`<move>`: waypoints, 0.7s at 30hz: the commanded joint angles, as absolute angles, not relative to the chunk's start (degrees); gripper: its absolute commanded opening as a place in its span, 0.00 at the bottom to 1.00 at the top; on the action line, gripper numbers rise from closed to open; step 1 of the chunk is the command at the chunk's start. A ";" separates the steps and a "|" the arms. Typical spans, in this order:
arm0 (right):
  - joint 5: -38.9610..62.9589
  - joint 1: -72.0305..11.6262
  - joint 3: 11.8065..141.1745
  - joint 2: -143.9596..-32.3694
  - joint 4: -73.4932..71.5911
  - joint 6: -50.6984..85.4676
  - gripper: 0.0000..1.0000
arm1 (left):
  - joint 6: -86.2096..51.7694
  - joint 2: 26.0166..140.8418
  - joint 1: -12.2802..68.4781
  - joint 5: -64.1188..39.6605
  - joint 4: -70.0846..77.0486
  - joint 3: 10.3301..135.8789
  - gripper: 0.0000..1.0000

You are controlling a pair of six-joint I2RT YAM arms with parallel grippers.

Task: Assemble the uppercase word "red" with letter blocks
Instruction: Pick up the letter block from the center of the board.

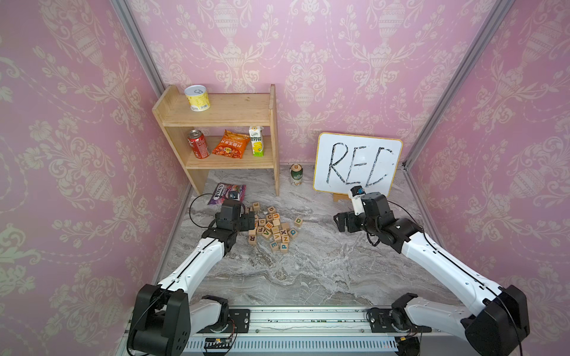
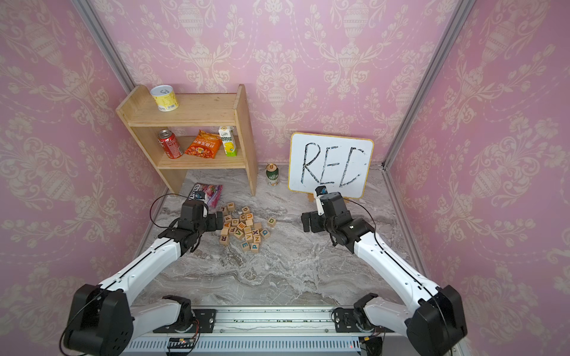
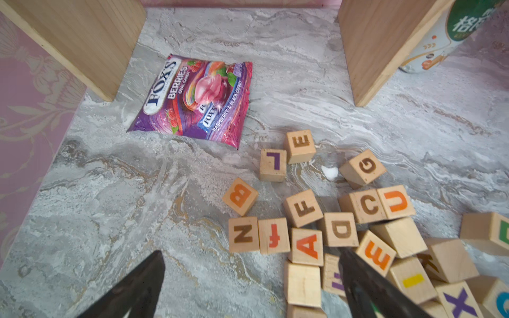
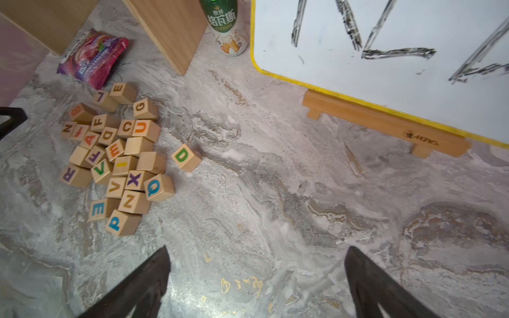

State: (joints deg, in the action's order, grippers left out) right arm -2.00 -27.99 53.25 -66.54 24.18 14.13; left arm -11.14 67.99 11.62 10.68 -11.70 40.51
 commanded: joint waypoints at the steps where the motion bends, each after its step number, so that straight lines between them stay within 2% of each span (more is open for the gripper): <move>1: -3.64 -31.34 55.79 -65.26 28.97 17.77 1.00 | -15.88 66.13 13.14 11.92 -23.30 44.10 0.99; 10: -10.75 -42.34 60.23 -65.98 33.46 24.33 1.00 | -19.05 62.77 14.35 11.22 -36.81 47.12 0.99; 21: -13.72 -51.00 71.15 -72.64 39.33 26.80 1.00 | -20.49 65.92 14.55 9.22 -48.82 52.16 0.99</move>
